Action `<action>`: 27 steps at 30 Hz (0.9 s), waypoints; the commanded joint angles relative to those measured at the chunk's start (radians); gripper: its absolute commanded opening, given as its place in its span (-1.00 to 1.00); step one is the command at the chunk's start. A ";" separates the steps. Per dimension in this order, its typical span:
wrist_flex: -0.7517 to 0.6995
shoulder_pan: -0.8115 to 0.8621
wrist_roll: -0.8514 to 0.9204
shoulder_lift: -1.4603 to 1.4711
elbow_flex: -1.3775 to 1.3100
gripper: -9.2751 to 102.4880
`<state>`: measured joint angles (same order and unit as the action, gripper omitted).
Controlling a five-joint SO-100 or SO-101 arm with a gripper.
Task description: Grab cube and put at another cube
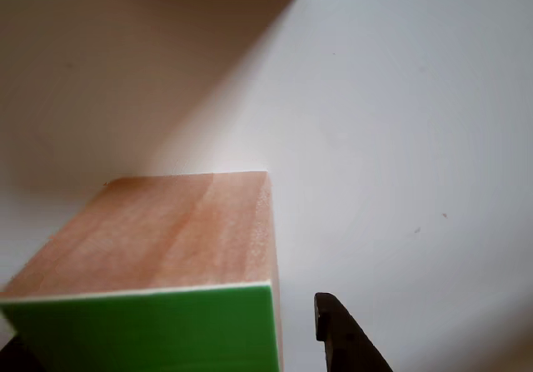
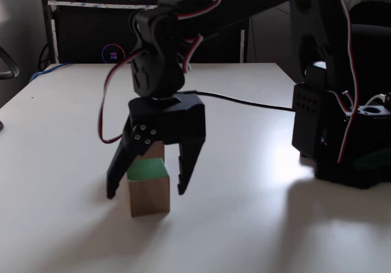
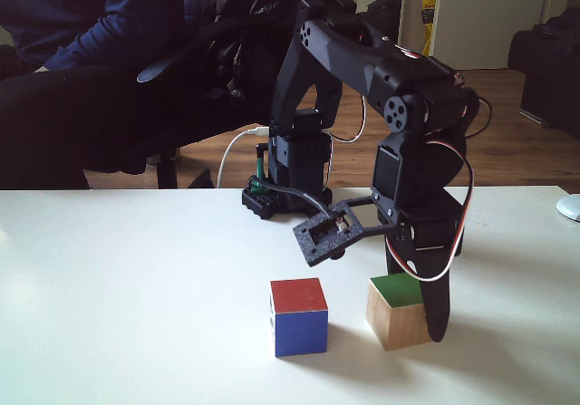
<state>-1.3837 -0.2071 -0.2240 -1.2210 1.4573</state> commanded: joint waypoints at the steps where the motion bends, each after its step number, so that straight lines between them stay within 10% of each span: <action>1: 0.003 0.026 0.003 -0.005 -0.048 -0.02; 27: 0.067 0.075 -0.040 -0.138 0.038 -0.61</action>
<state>-1.3177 -0.1411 -0.2516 -1.2517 1.4803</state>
